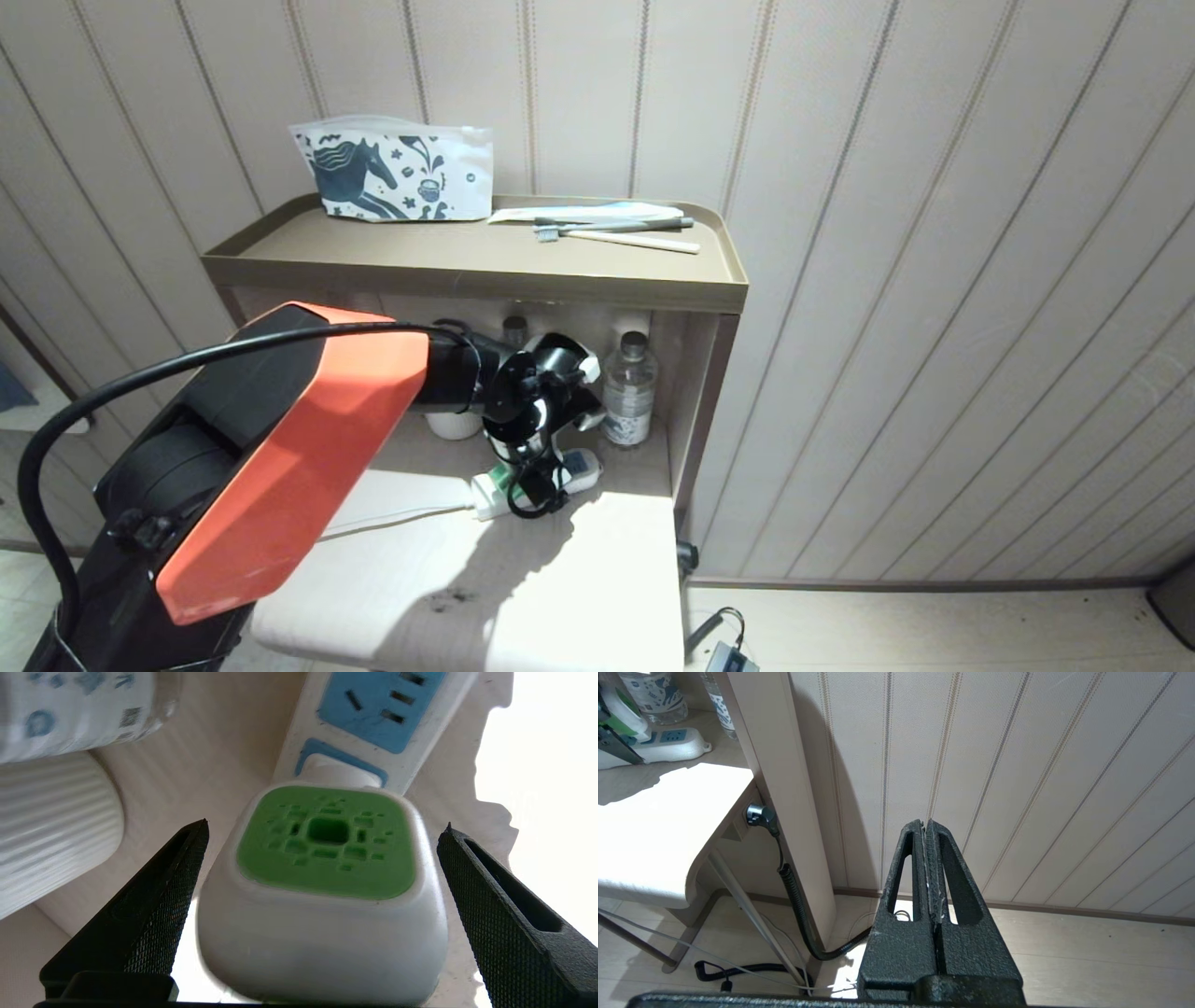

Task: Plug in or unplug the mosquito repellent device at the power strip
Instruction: Insert the plug into the socket

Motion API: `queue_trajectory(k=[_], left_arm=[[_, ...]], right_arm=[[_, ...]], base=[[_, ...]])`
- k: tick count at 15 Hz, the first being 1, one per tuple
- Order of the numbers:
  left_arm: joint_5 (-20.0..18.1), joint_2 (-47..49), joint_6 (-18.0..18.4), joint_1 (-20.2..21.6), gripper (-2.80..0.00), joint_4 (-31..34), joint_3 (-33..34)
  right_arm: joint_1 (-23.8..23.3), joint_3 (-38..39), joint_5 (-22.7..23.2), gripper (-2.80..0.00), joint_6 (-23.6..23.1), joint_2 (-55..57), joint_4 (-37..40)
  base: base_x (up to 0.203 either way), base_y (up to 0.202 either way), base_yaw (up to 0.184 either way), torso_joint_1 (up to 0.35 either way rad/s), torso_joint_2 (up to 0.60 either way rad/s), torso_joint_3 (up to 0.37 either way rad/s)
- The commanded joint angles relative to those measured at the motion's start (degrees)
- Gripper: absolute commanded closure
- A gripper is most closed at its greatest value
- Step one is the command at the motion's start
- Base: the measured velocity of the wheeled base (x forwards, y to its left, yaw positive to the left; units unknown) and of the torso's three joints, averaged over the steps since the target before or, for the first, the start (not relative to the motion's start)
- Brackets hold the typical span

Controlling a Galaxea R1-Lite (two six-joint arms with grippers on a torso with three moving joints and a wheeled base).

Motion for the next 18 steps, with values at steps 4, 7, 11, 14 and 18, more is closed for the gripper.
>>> queue_trajectory(k=[4, 7, 11, 14, 18], left_arm=[[0.0, -4.7, -1.5, -0.2, -2.8, 0.2, 0.4], [-0.1, -6.3, -2.1, -0.3, -2.8, 0.6, 0.5], [0.0, -10.1, -2.1, -0.3, -2.8, 0.0, 4.9], [-0.4, -15.8, -3.0, -0.3, -2.8, -0.4, 10.6], [-0.7, -22.8, -3.8, -0.3, -2.8, -3.2, 18.7]], right_arm=[[0.0, 0.0, 0.0, 0.0, 0.0, 0.0, 0.0], [0.0, 0.0, 0.0, 0.0, 0.0, 0.0, 0.0], [0.0, 0.0, 0.0, 0.0, 0.0, 0.0, 0.0], [0.0, 0.0, 0.0, 0.0, 0.0, 0.0, 0.0], [0.0, 0.0, 0.0, 0.0, 0.0, 0.0, 0.0]], base=[[0.0, 0.0, 0.0, 0.0, 0.0, 0.0], [0.0, 0.0, 0.0, 0.0, 0.0, 0.0], [0.0, 0.0, 0.0, 0.0, 0.0, 0.0], [0.0, 0.0, 0.0, 0.0, 0.0, 0.0], [0.0, 0.0, 0.0, 0.0, 0.0, 0.0]])
